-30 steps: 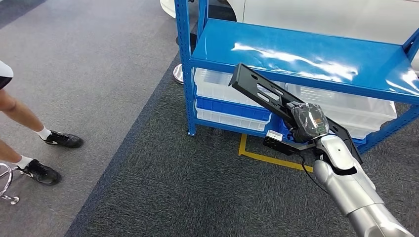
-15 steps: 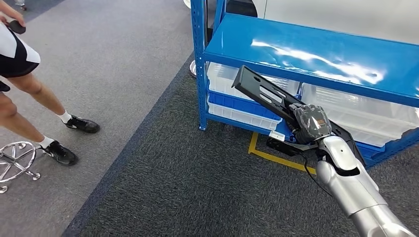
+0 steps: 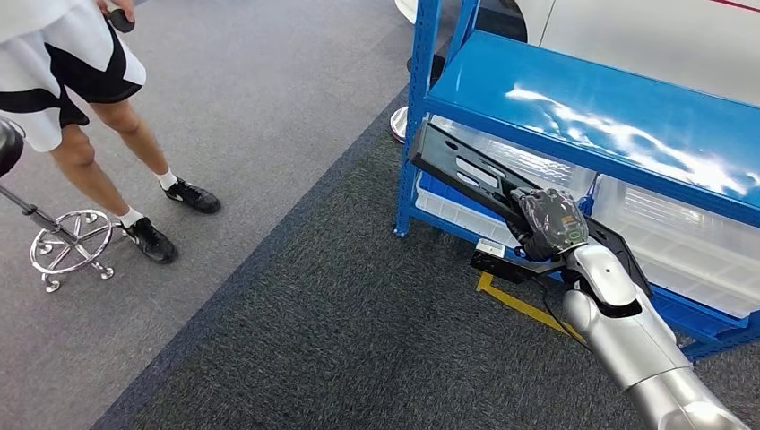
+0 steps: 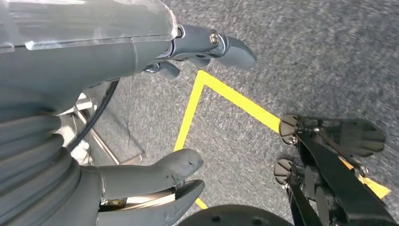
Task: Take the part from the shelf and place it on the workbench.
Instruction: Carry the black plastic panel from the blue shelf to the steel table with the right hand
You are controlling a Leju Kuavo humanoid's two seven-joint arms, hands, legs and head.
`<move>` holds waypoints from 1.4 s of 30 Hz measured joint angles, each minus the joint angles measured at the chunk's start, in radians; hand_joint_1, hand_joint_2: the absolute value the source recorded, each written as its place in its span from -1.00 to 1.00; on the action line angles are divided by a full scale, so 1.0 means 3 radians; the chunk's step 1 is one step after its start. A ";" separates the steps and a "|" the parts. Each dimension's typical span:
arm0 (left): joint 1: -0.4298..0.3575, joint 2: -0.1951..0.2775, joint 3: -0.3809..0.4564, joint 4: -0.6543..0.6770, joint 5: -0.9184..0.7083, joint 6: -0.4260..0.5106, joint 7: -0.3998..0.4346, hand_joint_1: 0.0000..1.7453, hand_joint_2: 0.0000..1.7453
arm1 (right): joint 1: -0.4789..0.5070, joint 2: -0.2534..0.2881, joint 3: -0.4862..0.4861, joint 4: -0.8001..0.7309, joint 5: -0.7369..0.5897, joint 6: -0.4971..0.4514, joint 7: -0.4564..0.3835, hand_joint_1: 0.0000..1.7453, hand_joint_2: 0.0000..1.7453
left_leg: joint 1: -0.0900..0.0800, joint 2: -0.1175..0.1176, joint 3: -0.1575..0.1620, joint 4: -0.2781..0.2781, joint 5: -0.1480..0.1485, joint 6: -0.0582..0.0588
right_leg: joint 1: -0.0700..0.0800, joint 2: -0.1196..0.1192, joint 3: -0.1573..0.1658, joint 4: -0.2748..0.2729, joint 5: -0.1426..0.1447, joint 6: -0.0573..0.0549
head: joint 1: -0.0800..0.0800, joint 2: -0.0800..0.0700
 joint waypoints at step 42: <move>0.0006 0.0100 -0.0003 0.0000 0.0115 -0.0040 -0.0018 -1.00 1.00 | -0.0108 0.0295 0.0207 -0.0300 0.0194 0.0150 0.0262 1.00 1.00 | -0.0001 -0.0429 -0.0109 0.0068 0.0054 0.0002 | -0.0044 0.0539 -0.0045 0.0049 0.0057 -0.0035 | 0.0001 0.0000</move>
